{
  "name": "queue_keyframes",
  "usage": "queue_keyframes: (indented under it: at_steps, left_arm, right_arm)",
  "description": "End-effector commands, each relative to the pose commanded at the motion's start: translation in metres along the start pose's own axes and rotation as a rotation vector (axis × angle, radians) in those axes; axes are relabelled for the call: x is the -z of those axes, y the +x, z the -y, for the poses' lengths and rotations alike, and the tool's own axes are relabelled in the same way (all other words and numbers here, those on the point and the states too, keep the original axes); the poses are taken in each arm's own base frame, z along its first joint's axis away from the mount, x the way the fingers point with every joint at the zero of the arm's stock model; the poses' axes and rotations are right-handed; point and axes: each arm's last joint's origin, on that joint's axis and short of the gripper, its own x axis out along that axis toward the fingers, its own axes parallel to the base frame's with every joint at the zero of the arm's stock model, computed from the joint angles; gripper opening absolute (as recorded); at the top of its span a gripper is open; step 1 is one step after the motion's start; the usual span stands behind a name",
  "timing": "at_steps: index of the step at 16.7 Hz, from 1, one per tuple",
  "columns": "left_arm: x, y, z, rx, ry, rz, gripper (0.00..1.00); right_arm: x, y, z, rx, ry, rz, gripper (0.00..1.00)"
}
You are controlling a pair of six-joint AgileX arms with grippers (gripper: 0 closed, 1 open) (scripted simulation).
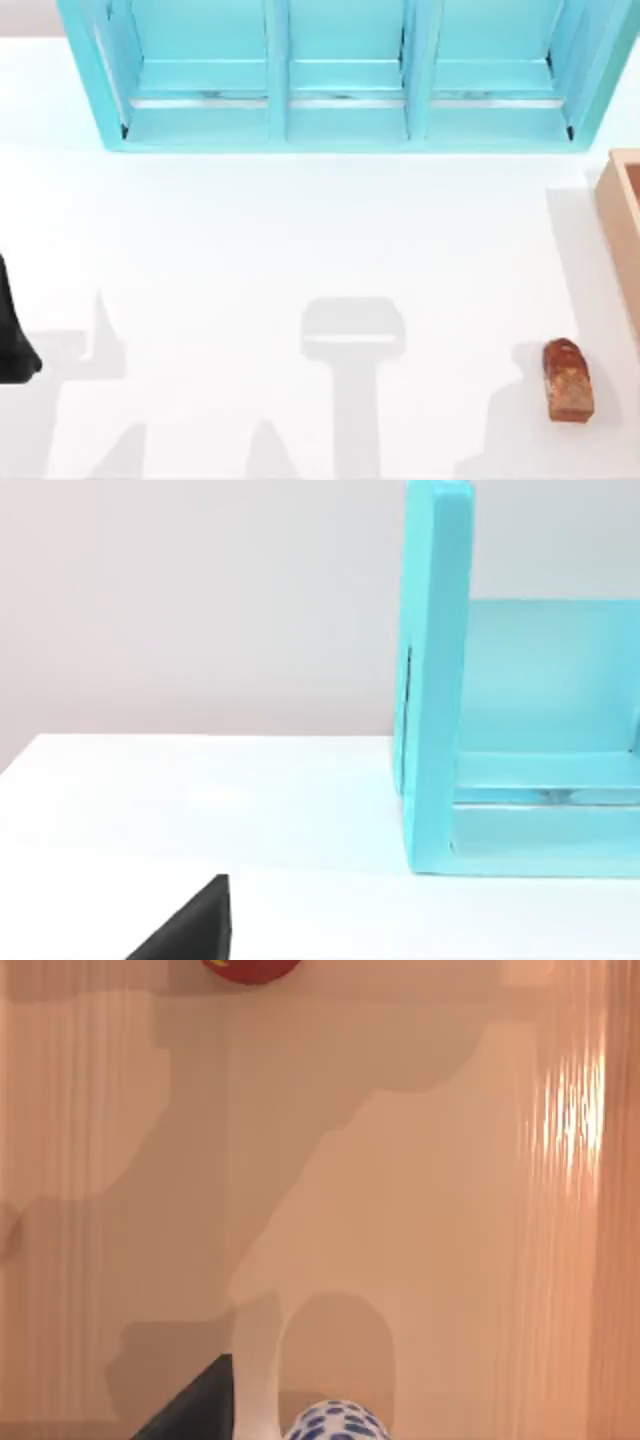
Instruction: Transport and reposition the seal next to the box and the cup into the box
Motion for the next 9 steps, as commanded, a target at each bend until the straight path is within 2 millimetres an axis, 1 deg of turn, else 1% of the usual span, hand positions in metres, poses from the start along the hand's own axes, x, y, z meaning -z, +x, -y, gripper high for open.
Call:
queue_keyframes:
  at_steps: [2,3,6,9]
  left_arm:
    - [0.000,0.000,0.000,0.000,0.000,0.000,1.00]
    - [0.000,0.000,0.000,0.000,0.000,0.000,1.00]
    - [0.000,0.000,0.000,0.000,0.000,0.000,1.00]
    - [0.000,0.000,0.000,0.000,0.000,0.000,1.00]
  right_arm:
    - [0.005,-0.011,-0.004,-0.007,0.013,-0.063,1.00]
    - [0.009,-0.013,-0.007,-0.014,0.020,-0.108,1.00]
    - [0.022,-0.014,-0.016,-0.027,0.032,-0.228,1.00]
    - [0.025,-0.014,-0.019,-0.027,0.033,-0.255,1.00]
